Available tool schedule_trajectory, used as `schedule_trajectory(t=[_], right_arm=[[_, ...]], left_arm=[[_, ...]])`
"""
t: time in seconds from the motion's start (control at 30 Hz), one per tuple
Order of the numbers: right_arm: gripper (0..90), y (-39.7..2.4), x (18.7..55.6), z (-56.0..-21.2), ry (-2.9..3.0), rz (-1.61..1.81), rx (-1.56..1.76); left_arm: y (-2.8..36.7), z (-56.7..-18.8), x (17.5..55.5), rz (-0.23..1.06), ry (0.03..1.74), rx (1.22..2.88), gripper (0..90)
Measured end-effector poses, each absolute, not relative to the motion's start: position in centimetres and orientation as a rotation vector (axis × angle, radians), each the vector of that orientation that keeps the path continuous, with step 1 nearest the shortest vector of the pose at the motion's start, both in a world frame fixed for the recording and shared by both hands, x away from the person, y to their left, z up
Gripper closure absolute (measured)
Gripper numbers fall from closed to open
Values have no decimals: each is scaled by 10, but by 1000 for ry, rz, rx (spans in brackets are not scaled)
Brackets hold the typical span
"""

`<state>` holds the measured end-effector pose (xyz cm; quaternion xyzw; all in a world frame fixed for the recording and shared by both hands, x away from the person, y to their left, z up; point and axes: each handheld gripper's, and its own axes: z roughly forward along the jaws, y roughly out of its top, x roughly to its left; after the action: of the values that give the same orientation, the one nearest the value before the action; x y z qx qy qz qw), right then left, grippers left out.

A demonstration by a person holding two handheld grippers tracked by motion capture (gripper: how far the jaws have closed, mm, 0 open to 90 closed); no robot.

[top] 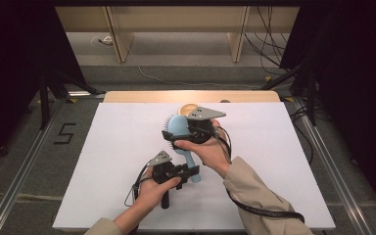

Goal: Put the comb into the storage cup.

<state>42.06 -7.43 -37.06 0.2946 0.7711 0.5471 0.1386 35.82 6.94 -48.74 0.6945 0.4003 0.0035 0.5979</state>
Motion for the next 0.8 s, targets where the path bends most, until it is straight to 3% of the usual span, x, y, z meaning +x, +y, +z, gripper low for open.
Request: schedule_trajectory(t=[0.8], right_arm=[[203,-77,415,-366,2220,1582,841]], left_arm=[[69,-487,357,75,891,1635,662]])
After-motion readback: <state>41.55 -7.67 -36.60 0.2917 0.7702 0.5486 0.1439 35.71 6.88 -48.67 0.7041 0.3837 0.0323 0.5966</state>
